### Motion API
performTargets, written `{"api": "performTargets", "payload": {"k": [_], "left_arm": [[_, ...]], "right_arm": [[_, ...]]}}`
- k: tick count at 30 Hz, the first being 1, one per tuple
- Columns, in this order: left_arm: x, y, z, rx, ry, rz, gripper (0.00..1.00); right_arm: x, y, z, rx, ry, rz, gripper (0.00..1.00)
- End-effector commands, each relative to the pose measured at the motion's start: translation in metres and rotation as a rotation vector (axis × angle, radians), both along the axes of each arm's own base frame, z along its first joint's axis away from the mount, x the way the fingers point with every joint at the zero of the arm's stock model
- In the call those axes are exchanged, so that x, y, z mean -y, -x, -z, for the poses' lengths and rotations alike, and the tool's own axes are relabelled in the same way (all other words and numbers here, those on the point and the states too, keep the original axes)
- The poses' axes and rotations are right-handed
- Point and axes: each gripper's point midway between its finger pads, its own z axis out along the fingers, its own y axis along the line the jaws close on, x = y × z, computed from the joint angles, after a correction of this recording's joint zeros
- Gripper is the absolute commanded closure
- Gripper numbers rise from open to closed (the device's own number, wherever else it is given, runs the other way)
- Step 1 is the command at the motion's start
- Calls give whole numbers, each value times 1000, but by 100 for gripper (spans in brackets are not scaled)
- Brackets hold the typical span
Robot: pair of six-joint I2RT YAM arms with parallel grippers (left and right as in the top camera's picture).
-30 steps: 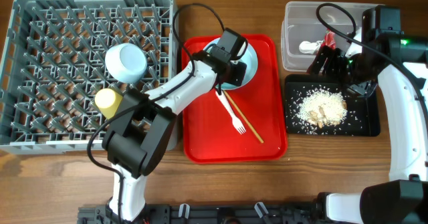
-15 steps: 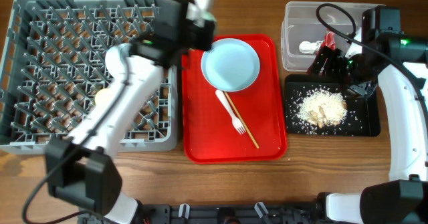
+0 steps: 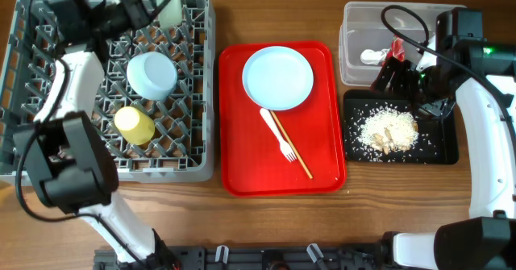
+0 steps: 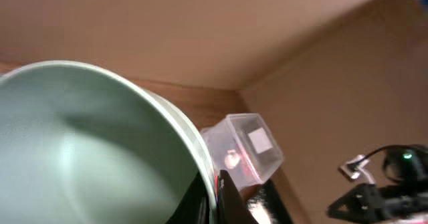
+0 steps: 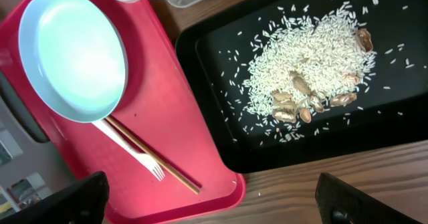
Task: Sort waste into correct bins and load items into the dishwasher rack
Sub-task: 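Place the green bowl into the dish rack with the left gripper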
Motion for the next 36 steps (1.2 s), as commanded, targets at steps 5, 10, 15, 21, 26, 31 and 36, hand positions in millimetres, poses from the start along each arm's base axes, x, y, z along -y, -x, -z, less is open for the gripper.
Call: {"api": "performTargets", "payload": {"k": [5, 10, 15, 21, 26, 31, 36], "left_arm": [[2, 7, 41, -153, 126, 115, 96], [0, 5, 44, -149, 124, 112, 96], [-10, -2, 50, -154, 107, 55, 96], [-21, -5, 71, -195, 122, 34, 96], [-56, -6, 70, -191, 130, -32, 70], [-105, -2, 70, -188, 143, -121, 0], [-138, 6, 61, -214, 189, -176, 0]], "right_arm": [[4, -1, -11, 34, 17, 20, 0], [3, -1, -11, 34, 17, 18, 1], [2, 2, -11, 24, 16, 15, 1], [2, 2, -10, 20, 16, 14, 1], [1, 3, -10, 20, 15, 14, 1], [1, 3, -10, 19, 16, 13, 1], [1, 3, -10, 20, 16, 13, 1]]}}
